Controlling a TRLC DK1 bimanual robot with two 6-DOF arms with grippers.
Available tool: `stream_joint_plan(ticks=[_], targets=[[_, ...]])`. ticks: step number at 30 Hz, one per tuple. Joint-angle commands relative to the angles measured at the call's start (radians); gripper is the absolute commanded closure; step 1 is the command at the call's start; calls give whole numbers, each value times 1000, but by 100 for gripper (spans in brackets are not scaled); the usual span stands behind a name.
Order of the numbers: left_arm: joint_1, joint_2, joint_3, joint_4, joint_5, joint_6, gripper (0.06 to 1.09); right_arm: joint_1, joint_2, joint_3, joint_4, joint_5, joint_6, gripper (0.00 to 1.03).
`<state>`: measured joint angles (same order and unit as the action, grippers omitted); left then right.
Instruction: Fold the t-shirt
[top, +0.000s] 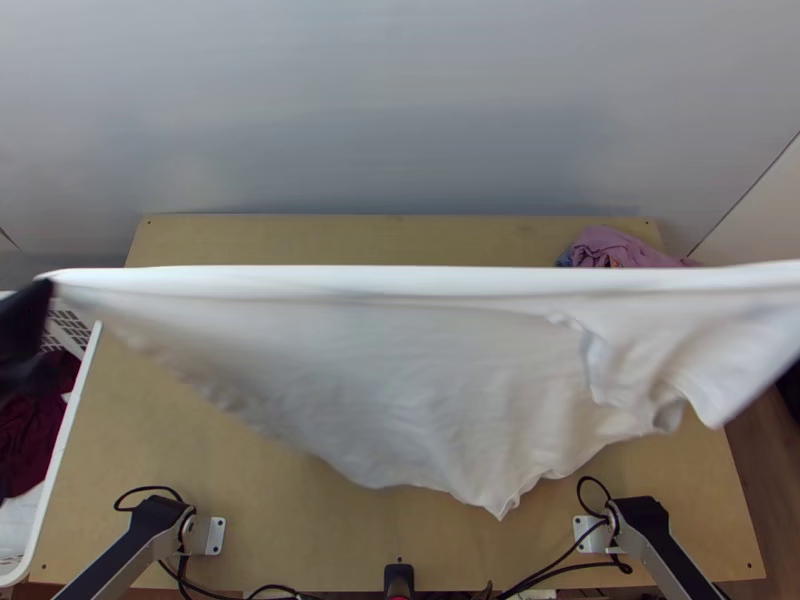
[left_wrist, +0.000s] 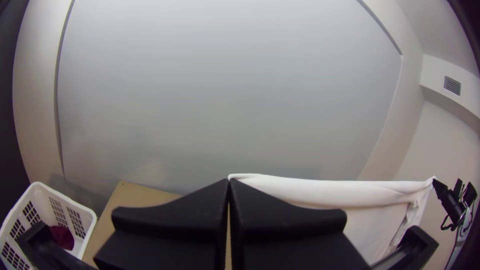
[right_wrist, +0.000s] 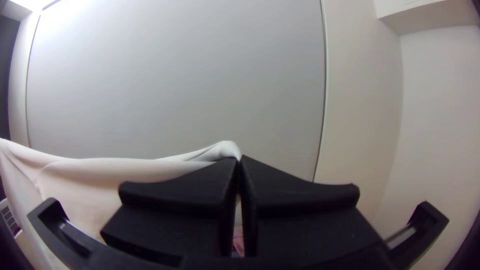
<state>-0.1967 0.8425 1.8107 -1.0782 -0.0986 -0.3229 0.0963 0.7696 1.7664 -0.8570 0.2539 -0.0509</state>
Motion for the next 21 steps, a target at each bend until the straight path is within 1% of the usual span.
stream_joint_plan(ticks=[1,7,12,18,21], targets=[[0,-5,-286,185,13,-36,105,69,45,-240,124,-7,25,100],[22,119,-399,388,-13,-36,105,89,152,-397,279,-8,25,100],[77,260,-459,595,-16,-22,105,85,292,-498,454,-10,25,100],[111,487,-453,807,-27,-4,105,71,545,-482,616,-8,59,100],[121,609,-419,871,-30,-1,105,62,683,-427,659,-8,75,100]])
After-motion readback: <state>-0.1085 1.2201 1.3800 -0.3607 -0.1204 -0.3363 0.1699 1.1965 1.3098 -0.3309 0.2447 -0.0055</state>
